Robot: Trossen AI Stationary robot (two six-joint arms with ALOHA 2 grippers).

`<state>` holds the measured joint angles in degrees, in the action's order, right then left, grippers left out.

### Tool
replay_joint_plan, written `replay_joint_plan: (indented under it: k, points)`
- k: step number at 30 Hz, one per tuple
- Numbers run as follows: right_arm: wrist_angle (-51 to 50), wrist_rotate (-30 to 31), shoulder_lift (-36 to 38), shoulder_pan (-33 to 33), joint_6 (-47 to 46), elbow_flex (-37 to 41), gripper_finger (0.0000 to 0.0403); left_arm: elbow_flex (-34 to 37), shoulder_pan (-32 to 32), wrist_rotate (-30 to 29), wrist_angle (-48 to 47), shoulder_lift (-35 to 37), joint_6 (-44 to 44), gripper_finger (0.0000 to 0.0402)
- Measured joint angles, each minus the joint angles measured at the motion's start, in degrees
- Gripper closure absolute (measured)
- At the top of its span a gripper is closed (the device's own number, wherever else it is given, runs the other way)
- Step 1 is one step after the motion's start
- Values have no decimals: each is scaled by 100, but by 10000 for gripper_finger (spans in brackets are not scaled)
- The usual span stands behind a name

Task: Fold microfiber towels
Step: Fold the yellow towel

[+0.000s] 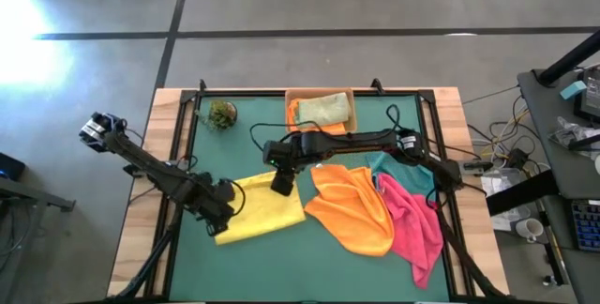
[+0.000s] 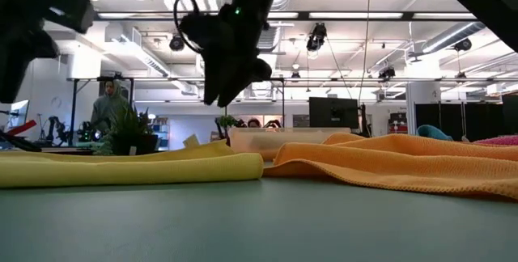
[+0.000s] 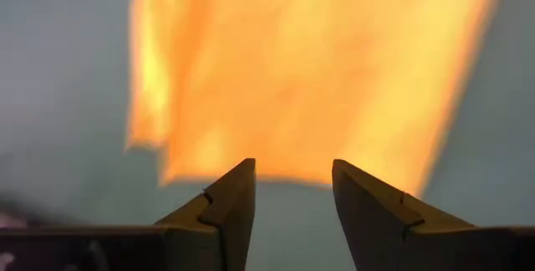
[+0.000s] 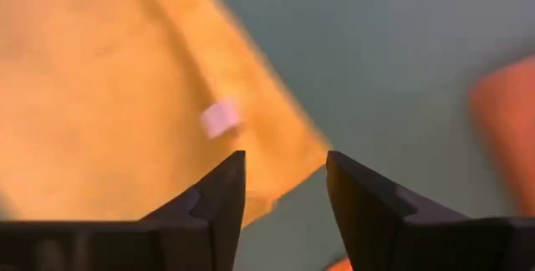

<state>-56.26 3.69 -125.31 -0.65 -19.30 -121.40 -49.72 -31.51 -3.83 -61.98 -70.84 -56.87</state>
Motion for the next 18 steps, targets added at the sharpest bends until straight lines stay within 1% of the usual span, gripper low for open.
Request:
replay_joint_plan:
  k: [4,6,9,12,15,18]
  points:
    - [-55,-1164,15,121,126,21,243,128,-2,-125,890,-30,563,258]
    - [-51,-1477,-10,270,199,92,249,190,-2,-150,1161,-30,780,258]
    - [-51,-1527,-30,497,149,240,260,375,-1,-194,1263,-28,821,259]
    - [-40,-1533,-30,671,14,389,268,653,0,-215,1264,-28,820,271]
    - [32,-1526,-30,784,-169,560,271,934,0,-215,1434,-28,817,297]
    - [344,-1520,-30,831,-476,824,271,1157,0,-215,1675,-28,816,331]
